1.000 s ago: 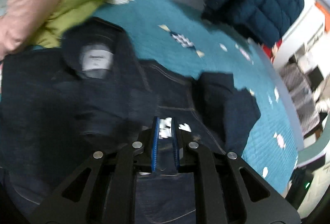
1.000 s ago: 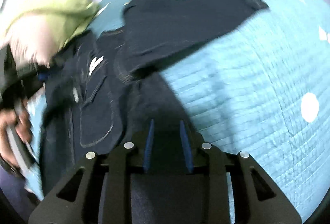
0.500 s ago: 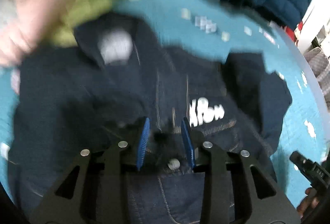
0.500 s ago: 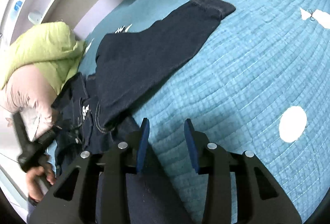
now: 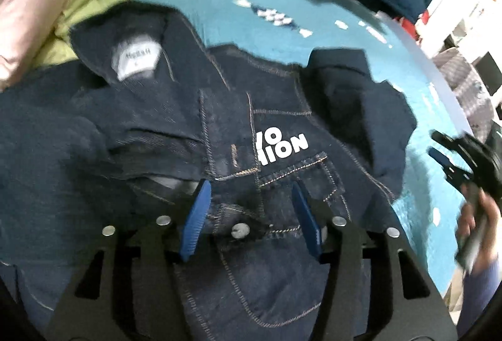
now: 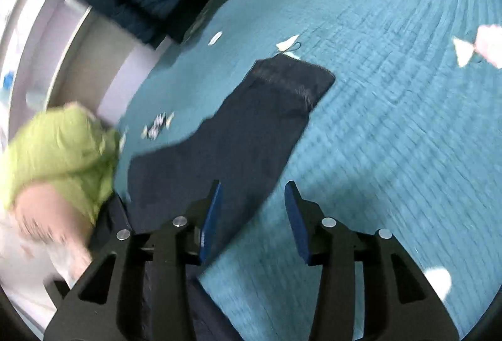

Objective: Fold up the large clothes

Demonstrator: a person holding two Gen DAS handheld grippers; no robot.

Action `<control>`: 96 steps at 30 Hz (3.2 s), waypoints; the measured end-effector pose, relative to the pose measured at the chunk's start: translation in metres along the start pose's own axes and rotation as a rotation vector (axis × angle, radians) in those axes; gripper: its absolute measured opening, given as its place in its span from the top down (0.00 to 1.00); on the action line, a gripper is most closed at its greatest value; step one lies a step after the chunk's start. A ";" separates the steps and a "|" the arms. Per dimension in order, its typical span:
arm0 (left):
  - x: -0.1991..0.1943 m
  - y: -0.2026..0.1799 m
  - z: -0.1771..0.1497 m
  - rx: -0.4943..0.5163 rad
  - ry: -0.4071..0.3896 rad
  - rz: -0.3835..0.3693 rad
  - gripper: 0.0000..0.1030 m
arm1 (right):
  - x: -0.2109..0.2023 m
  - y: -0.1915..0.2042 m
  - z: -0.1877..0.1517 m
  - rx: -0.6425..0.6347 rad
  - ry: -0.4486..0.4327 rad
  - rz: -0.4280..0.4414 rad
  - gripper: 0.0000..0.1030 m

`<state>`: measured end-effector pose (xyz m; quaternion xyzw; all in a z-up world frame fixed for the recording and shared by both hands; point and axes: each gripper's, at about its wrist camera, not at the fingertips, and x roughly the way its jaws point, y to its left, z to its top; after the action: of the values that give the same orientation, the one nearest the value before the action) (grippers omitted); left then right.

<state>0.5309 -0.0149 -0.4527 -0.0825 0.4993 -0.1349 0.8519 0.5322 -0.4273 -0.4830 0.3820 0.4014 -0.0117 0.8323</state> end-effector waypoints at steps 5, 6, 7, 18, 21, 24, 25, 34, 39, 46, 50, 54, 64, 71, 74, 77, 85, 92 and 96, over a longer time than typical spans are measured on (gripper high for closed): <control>-0.028 0.031 -0.002 -0.038 -0.060 0.117 0.37 | 0.032 -0.009 0.025 0.072 0.023 -0.060 0.61; -0.030 0.038 -0.004 -0.043 -0.056 0.144 0.37 | 0.039 -0.011 0.028 0.094 0.024 -0.079 0.61; -0.031 0.047 -0.006 -0.053 -0.053 0.167 0.37 | 0.044 -0.013 0.031 0.102 0.025 -0.094 0.60; -0.003 -0.042 -0.022 0.078 -0.066 -0.078 0.37 | 0.046 -0.010 0.049 0.119 -0.077 0.013 0.93; 0.021 -0.081 -0.023 0.124 -0.083 -0.145 0.37 | 0.020 0.018 0.050 0.018 -0.133 0.031 0.94; 0.041 -0.103 -0.019 0.119 -0.107 -0.177 0.38 | -0.013 0.056 0.049 -0.103 -0.197 0.082 0.96; 0.052 -0.110 -0.018 0.122 -0.067 -0.166 0.38 | -0.026 0.071 0.047 -0.150 -0.221 0.109 0.96; -0.023 -0.055 -0.016 0.080 -0.153 -0.276 0.35 | -0.071 0.213 -0.029 -0.549 -0.248 0.277 0.96; -0.102 0.061 -0.037 -0.046 -0.240 0.002 0.36 | -0.045 0.304 -0.125 -0.822 -0.154 0.338 0.96; -0.168 0.188 -0.078 -0.219 -0.276 0.242 0.36 | 0.058 0.367 -0.269 -1.001 0.156 0.343 0.95; -0.185 0.231 -0.097 -0.288 -0.276 0.265 0.35 | 0.123 0.355 -0.336 -1.041 0.310 0.203 0.89; -0.187 0.233 -0.102 -0.292 -0.266 0.234 0.35 | 0.136 0.346 -0.352 -1.044 0.325 0.115 0.88; -0.175 0.182 -0.072 -0.261 -0.273 0.173 0.33 | 0.079 0.330 -0.308 -0.962 0.347 0.187 0.26; -0.150 0.140 -0.045 -0.238 -0.218 0.103 0.31 | 0.049 0.295 -0.264 -0.846 0.323 0.256 0.26; -0.118 0.119 -0.029 -0.194 -0.170 0.057 0.31 | 0.055 0.262 -0.218 -0.685 0.286 0.176 0.36; -0.074 0.111 -0.019 -0.191 -0.046 0.032 0.31 | 0.070 0.223 -0.185 -0.530 0.324 0.131 0.49; -0.032 0.124 -0.019 -0.231 0.042 0.000 0.30 | 0.122 0.181 -0.177 -0.414 0.487 0.012 0.60; -0.096 0.182 0.007 -0.275 -0.079 0.077 0.28 | 0.097 0.224 -0.140 -0.497 0.422 0.074 0.48; -0.076 0.236 0.028 -0.336 0.013 0.234 0.28 | 0.112 0.227 -0.110 -0.499 0.386 -0.003 0.48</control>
<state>0.5554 0.2334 -0.4412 -0.1639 0.5265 0.0498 0.8328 0.6094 -0.1630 -0.4589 0.1606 0.5431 0.1584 0.8088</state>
